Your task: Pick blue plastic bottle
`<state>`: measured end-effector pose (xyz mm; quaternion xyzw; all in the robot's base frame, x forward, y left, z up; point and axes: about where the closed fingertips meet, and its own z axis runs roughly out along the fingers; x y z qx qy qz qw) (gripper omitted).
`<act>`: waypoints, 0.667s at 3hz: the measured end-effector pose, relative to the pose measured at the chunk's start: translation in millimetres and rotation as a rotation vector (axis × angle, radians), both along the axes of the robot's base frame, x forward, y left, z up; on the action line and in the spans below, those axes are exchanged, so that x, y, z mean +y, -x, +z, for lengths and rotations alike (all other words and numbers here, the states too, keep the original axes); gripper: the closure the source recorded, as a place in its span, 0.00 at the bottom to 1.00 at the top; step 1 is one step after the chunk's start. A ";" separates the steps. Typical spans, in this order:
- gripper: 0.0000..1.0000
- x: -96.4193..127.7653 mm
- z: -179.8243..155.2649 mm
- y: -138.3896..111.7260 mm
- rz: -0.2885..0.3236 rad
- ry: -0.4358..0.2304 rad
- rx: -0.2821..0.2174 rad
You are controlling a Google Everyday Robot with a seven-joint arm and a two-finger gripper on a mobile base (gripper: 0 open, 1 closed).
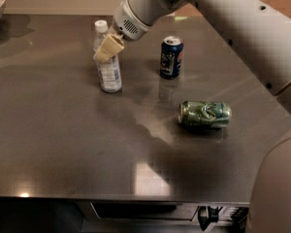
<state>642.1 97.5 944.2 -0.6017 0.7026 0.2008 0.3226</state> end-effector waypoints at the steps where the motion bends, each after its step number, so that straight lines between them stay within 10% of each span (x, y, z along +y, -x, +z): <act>1: 0.87 -12.0 17.5 11.4 0.017 -0.019 0.006; 2: 1.00 -26.6 46.8 34.2 0.072 -0.033 0.005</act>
Offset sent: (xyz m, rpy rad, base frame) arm -0.0673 -0.0514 0.0872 0.0398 0.0053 0.1533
